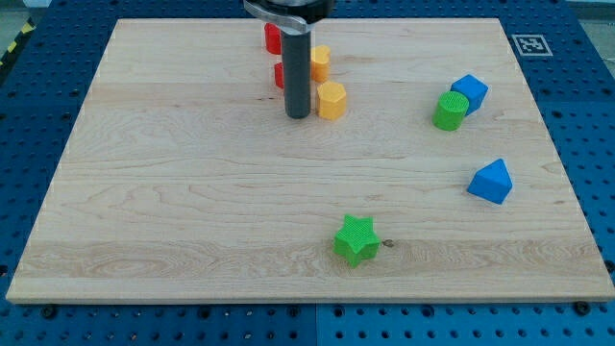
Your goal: Move the hexagon and red star in different directions
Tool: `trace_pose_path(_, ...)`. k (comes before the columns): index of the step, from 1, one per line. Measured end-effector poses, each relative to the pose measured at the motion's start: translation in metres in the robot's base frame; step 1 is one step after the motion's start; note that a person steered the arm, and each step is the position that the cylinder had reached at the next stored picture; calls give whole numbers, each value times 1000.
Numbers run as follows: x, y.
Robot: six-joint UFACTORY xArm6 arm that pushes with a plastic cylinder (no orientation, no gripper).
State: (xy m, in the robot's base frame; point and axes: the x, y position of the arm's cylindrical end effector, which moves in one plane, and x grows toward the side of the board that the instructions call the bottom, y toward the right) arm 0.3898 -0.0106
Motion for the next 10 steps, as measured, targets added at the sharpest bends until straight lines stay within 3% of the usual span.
trace_pose_path(1, -18, 32)
trace_pose_path(3, -68, 11)
trace_pose_path(5, -20, 29)
trace_pose_path(6, -27, 9)
trace_pose_path(7, -68, -2)
trace_pose_path(10, -51, -26)
